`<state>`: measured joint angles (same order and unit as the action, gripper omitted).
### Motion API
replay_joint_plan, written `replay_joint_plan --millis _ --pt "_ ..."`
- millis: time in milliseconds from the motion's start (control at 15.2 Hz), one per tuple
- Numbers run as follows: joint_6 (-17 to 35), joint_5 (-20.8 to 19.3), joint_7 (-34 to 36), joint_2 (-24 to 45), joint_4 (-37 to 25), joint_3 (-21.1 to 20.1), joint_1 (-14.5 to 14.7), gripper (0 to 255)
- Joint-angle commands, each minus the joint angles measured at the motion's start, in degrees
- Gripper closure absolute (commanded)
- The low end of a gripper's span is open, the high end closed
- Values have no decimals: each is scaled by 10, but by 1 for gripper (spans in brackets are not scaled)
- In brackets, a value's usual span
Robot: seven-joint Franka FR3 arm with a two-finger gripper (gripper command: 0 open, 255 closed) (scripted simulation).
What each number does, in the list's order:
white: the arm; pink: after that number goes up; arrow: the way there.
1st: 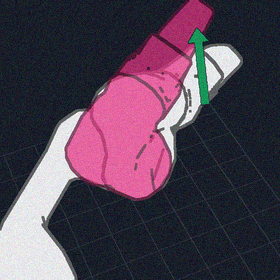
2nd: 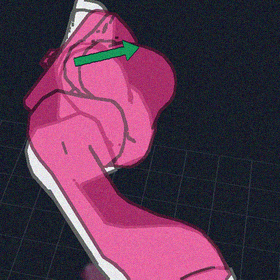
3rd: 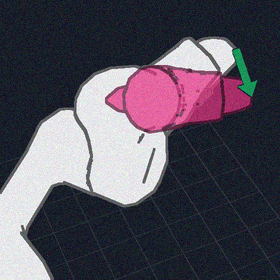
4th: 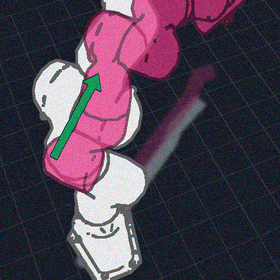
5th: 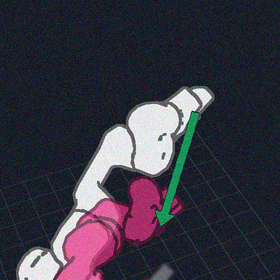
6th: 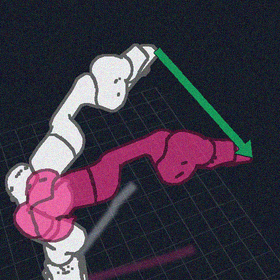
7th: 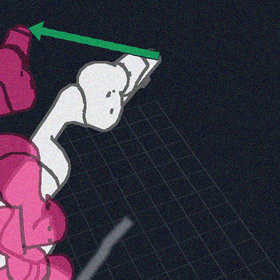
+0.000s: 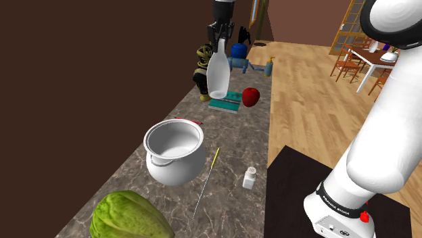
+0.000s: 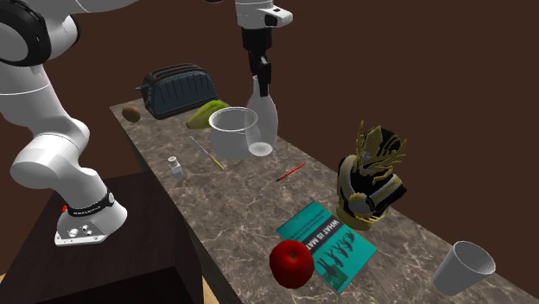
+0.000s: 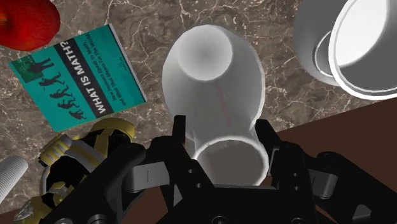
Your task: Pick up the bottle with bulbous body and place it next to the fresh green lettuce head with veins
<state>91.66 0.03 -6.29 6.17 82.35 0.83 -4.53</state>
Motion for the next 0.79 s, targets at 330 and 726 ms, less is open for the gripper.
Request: replay_joint_plan --millis 330,726 --pt "-64 0 0 24 -88 0 0 255" --pt "-126 1 0 57 -183 0 -1 255"
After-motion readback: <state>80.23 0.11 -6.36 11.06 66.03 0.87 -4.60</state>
